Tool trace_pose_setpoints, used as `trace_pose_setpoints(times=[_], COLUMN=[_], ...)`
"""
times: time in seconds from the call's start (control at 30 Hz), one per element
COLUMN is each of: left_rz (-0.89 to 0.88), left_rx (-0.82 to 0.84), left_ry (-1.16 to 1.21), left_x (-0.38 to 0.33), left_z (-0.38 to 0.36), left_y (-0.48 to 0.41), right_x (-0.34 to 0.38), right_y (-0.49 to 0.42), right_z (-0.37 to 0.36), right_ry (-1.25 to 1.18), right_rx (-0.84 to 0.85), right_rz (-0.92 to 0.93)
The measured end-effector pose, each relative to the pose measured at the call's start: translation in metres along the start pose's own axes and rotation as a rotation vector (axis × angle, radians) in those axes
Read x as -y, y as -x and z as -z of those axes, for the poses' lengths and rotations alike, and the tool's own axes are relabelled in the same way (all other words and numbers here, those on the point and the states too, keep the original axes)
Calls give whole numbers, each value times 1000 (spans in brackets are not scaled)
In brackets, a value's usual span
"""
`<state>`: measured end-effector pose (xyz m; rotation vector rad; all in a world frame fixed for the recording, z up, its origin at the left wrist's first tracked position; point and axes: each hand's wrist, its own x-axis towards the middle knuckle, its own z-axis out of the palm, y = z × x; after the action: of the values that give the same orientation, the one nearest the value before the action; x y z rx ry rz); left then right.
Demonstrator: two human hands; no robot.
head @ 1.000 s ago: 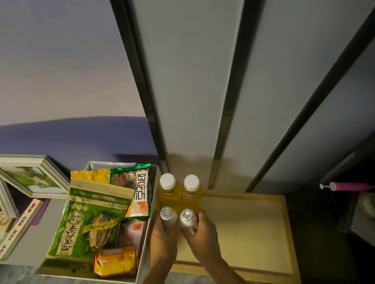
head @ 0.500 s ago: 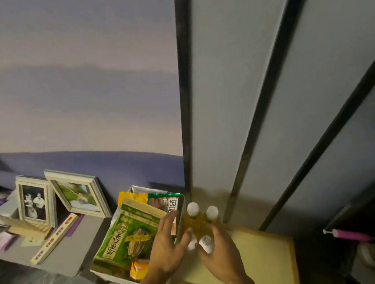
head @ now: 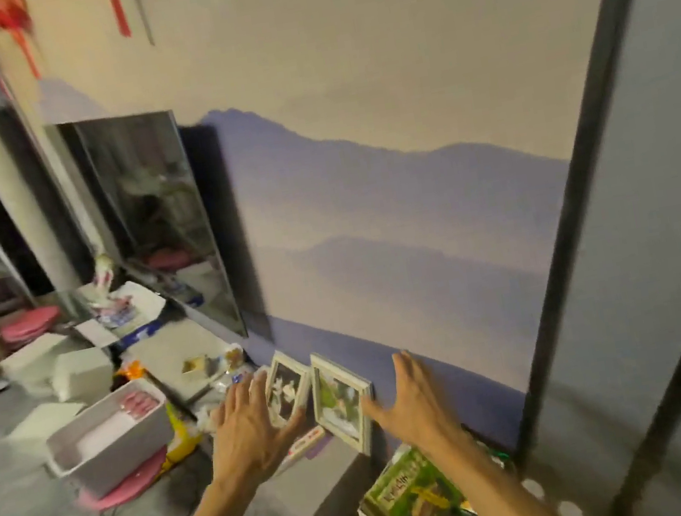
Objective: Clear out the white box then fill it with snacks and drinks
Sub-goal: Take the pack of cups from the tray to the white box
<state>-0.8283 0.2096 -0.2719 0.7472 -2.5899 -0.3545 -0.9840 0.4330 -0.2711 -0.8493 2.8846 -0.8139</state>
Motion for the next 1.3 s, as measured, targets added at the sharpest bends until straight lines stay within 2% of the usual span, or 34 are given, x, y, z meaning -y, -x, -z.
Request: trace_pose_setpoints(times=[0.2, 0.37, 0.57, 0.77, 1.0, 1.3], left_rz=[302, 456, 545, 591, 592, 598], left_rx=[-129, -183, -191, -151, -77, 8], left_ry=[-89, -135, -154, -181, -204, -193], left_x=[111, 204, 311, 418, 501, 595], left_z=[84, 120, 146, 161, 147, 90], left_y=[9, 17, 1, -40, -105, -240], right_x=[129, 229, 356, 460, 509, 536], right_y=[-32, -49, -92, -133, -194, -330], right_z=[-36, -97, -179, -247, -326, -437], right_ry=[68, 38, 35, 33, 48, 37], right_rx=[72, 151, 209, 256, 309, 371], right_rz=[237, 364, 474, 499, 452, 384])
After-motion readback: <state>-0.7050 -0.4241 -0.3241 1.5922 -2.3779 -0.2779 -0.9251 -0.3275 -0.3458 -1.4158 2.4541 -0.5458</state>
